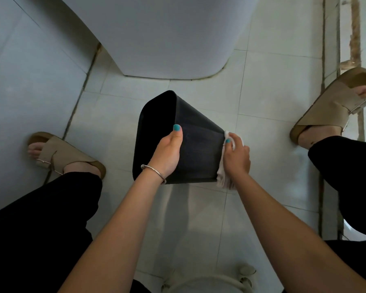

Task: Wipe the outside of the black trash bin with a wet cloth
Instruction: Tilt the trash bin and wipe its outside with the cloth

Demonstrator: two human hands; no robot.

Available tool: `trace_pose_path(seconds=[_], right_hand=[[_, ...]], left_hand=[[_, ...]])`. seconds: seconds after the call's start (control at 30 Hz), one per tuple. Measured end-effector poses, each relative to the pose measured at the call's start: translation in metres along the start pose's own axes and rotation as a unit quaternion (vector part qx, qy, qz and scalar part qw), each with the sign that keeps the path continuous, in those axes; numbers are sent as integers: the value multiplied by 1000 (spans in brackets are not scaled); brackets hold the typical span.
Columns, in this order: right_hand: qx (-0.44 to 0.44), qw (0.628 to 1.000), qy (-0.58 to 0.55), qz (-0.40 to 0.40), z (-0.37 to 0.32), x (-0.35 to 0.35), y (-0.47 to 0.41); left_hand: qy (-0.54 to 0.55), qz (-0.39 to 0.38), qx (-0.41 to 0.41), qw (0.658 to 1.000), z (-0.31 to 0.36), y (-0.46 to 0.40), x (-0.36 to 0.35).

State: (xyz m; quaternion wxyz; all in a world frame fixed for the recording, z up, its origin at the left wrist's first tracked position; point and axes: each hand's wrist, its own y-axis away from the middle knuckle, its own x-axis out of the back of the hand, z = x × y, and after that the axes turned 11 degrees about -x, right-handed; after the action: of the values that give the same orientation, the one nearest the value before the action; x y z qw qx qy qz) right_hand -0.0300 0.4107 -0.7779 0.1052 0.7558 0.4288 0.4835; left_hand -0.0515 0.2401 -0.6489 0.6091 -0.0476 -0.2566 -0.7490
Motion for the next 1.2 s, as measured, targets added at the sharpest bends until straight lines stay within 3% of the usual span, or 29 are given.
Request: trace_pose_path(seconds=[0.13, 0.4, 0.67, 0.8, 0.93, 1.03, 1.2], right_hand=[[6, 999, 28, -17, -20, 2, -6], [69, 997, 4, -25, -43, 6, 24], [283, 955, -41, -77, -95, 17, 74], [320, 946, -6, -56, -92, 12, 80], [306, 951, 17, -33, -80, 7, 66], [235, 971, 22, -25, -65, 5, 43], [95, 995, 34, -1, -29, 12, 0]], left_hand=[[-17, 27, 2, 999, -4, 0, 6], [-49, -31, -37, 998, 8, -10, 1], [-29, -36, -53, 998, 1, -7, 5], [-17, -37, -42, 998, -6, -1, 5], [-42, -14, -34, 998, -9, -1, 10], [-40, 4, -17, 999, -11, 4, 13], [-55, -36, -28, 997, -6, 4, 7]])
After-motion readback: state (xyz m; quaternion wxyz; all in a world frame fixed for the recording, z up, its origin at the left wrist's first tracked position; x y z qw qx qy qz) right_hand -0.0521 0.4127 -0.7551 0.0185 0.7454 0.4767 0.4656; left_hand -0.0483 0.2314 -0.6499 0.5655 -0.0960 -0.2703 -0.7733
